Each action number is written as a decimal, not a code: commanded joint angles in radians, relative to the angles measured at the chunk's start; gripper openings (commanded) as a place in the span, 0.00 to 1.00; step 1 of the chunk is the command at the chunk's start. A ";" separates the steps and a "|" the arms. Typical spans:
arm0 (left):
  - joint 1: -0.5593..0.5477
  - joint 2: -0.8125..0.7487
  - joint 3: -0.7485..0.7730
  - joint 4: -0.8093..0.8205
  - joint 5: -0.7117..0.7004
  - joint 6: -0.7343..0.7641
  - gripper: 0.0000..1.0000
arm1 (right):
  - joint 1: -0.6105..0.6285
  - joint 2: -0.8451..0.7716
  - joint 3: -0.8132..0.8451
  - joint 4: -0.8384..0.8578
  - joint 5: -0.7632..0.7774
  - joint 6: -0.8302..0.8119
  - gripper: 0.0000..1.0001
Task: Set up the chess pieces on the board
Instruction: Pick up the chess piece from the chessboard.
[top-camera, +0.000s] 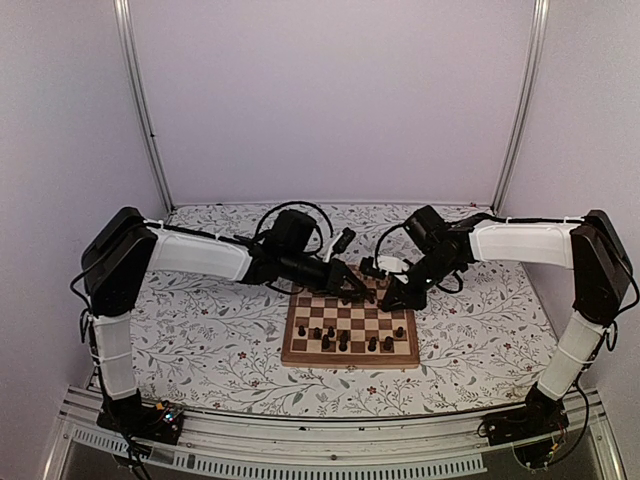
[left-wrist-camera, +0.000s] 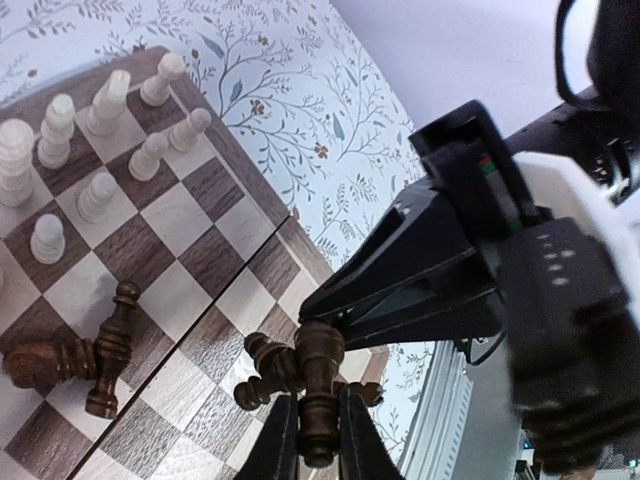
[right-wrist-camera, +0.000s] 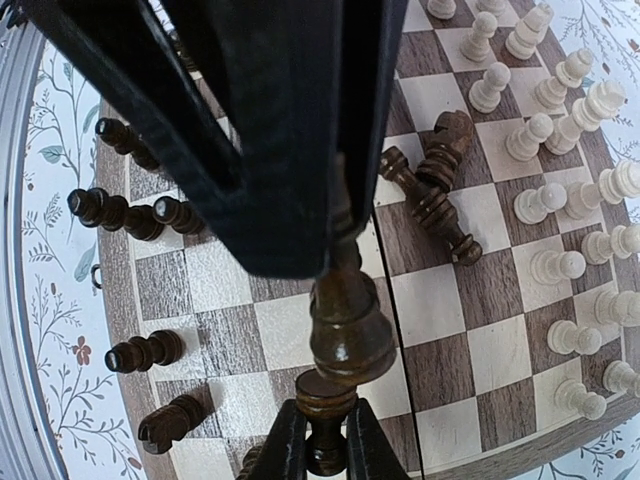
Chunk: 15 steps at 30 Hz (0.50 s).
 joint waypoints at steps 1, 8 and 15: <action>0.012 -0.096 -0.023 -0.022 -0.041 0.037 0.06 | -0.008 0.013 -0.011 0.005 0.000 0.000 0.09; 0.030 -0.144 -0.073 -0.025 -0.057 0.045 0.05 | -0.010 0.031 -0.012 0.005 0.003 -0.001 0.09; 0.036 -0.147 -0.069 -0.097 -0.104 0.101 0.05 | -0.010 0.054 -0.011 0.002 0.009 0.000 0.13</action>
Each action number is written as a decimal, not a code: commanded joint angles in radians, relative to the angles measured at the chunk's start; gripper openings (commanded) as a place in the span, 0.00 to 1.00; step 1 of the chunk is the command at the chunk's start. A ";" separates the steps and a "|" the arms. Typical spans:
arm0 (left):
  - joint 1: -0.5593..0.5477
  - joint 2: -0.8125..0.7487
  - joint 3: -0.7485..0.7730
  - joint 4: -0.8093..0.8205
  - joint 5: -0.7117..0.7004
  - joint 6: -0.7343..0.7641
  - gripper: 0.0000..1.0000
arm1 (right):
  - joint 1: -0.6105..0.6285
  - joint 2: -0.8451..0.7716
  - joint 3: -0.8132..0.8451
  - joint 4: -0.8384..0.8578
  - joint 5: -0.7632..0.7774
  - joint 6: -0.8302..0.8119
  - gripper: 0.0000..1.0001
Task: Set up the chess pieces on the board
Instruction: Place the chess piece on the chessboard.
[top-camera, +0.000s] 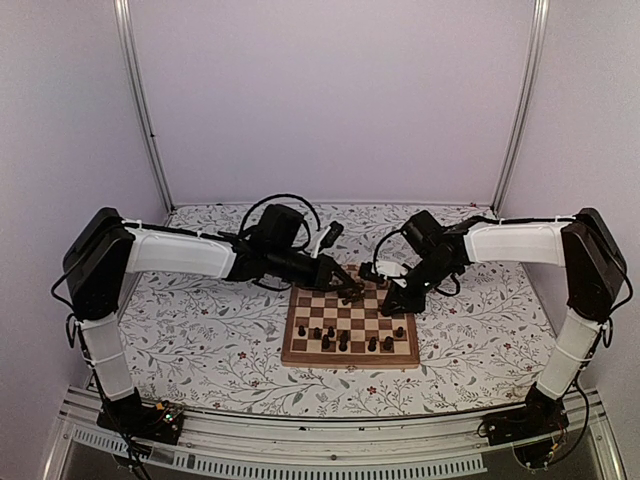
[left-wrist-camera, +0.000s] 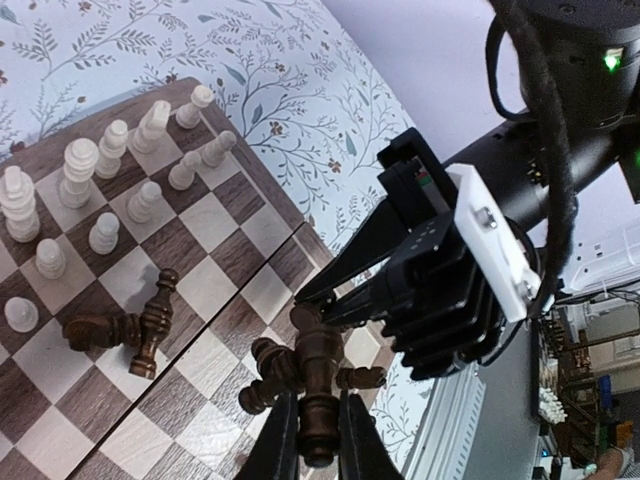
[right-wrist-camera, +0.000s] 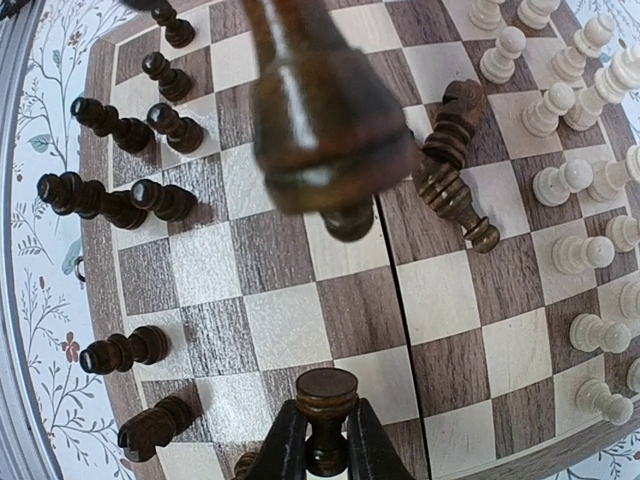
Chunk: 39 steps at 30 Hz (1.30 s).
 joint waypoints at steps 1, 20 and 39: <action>0.011 -0.025 0.004 -0.074 -0.054 0.071 0.05 | -0.006 0.020 -0.009 0.000 0.008 0.001 0.13; 0.012 -0.019 0.011 -0.147 -0.061 0.142 0.05 | -0.006 0.000 0.033 -0.034 -0.062 0.005 0.41; 0.006 -0.116 0.100 -0.467 -0.229 0.286 0.06 | -0.010 -0.059 0.042 -0.032 0.009 -0.005 0.44</action>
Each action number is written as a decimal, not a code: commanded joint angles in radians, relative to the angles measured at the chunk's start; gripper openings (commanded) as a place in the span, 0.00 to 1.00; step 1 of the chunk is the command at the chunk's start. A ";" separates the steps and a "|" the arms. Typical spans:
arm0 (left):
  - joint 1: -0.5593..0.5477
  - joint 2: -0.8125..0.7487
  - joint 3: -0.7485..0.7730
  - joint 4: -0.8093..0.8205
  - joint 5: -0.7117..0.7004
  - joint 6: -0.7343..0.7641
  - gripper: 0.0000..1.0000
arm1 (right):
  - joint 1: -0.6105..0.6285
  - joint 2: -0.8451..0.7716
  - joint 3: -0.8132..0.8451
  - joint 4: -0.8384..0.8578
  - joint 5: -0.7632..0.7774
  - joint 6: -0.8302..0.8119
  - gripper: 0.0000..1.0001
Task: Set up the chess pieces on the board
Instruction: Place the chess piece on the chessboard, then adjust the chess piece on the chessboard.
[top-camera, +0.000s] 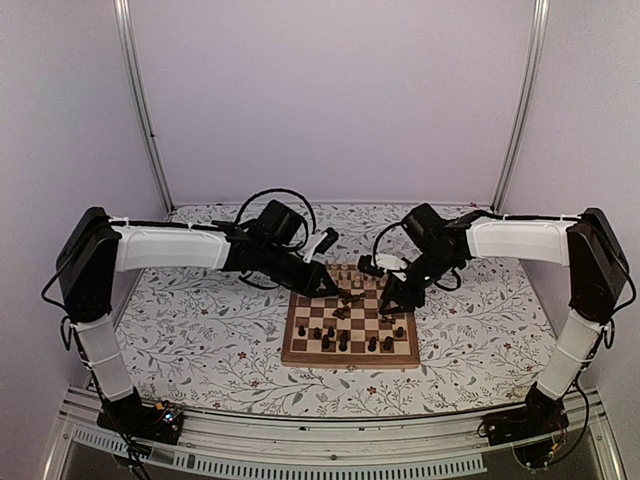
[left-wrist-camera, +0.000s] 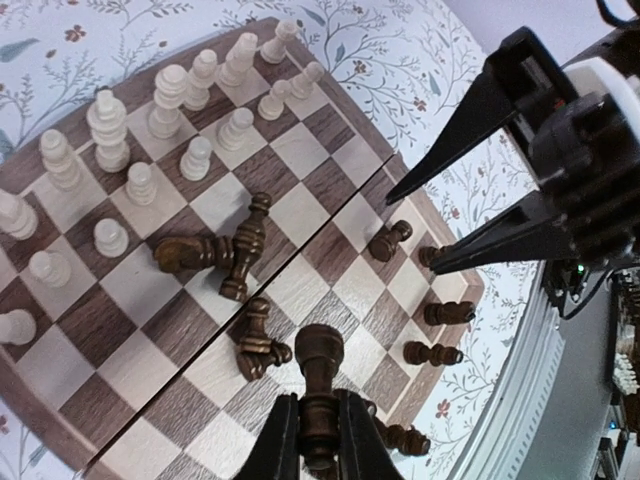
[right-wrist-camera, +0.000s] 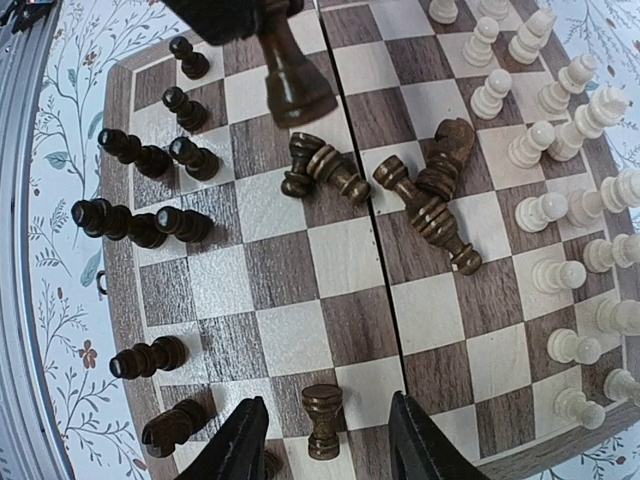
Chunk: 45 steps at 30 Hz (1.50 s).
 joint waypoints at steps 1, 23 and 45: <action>0.001 -0.100 0.056 -0.205 -0.130 0.107 0.06 | -0.011 -0.068 0.000 0.005 0.047 -0.007 0.43; -0.324 0.084 0.413 -0.561 -0.497 0.433 0.07 | -0.202 -0.185 -0.061 0.084 0.149 0.016 0.52; -0.378 0.283 0.573 -0.717 -0.509 0.502 0.10 | -0.227 -0.189 -0.080 0.091 0.148 0.007 0.53</action>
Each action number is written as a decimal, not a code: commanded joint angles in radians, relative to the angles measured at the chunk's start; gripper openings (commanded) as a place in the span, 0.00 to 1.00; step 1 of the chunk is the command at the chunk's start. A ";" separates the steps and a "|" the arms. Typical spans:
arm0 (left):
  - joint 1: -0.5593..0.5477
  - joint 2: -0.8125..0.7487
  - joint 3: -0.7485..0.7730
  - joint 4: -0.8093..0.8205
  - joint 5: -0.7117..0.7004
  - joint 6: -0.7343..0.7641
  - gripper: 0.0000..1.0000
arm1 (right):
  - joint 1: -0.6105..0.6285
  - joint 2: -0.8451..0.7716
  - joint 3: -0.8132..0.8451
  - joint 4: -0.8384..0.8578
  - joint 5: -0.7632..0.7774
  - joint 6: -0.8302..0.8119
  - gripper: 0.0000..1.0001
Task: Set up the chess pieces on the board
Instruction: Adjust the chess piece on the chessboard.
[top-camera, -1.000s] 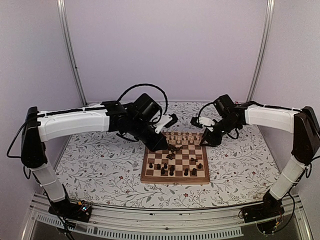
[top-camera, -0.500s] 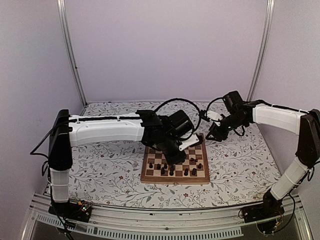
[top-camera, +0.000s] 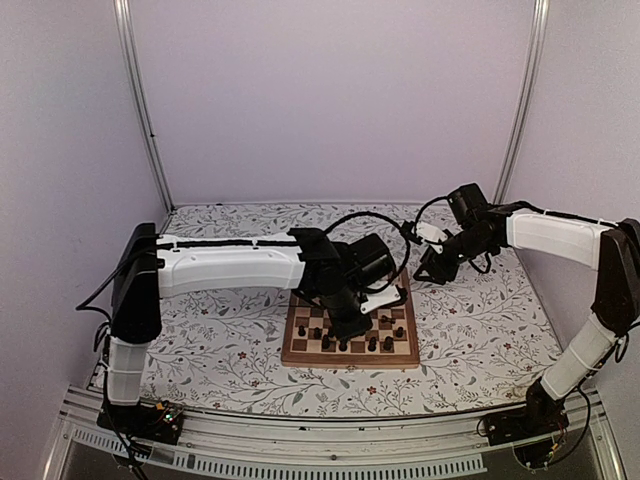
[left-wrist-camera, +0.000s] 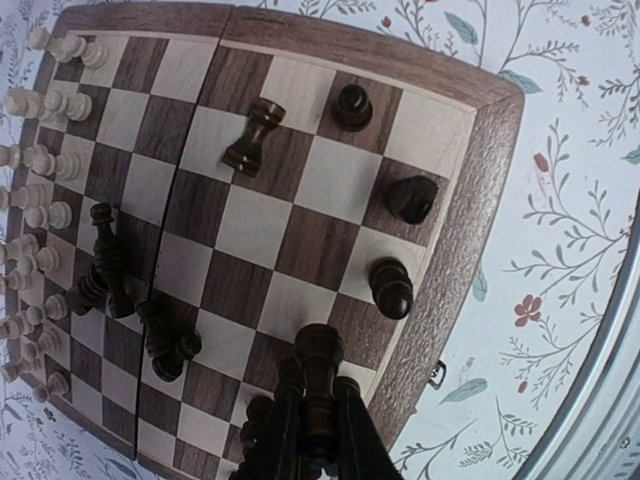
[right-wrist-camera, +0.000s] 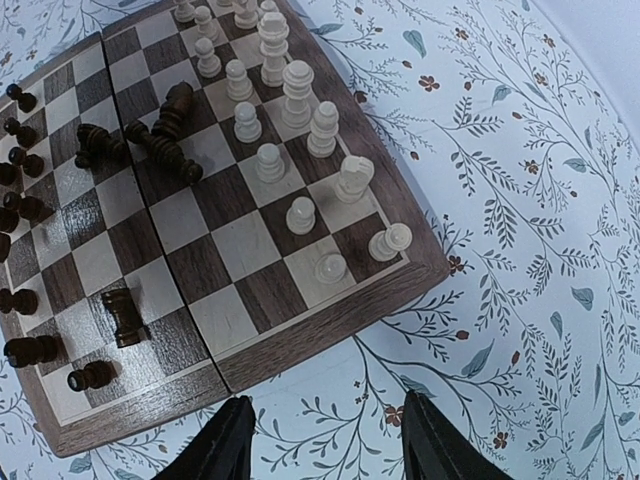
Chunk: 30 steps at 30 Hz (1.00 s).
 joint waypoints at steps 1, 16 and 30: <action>-0.018 0.032 0.030 -0.034 0.010 0.012 0.10 | -0.007 -0.022 -0.011 0.012 -0.001 0.006 0.53; -0.027 0.080 0.050 -0.059 0.055 0.019 0.11 | -0.006 -0.011 -0.014 0.009 0.000 0.004 0.53; -0.033 0.106 0.066 -0.066 0.052 0.013 0.23 | -0.005 -0.005 -0.013 0.004 -0.007 0.004 0.54</action>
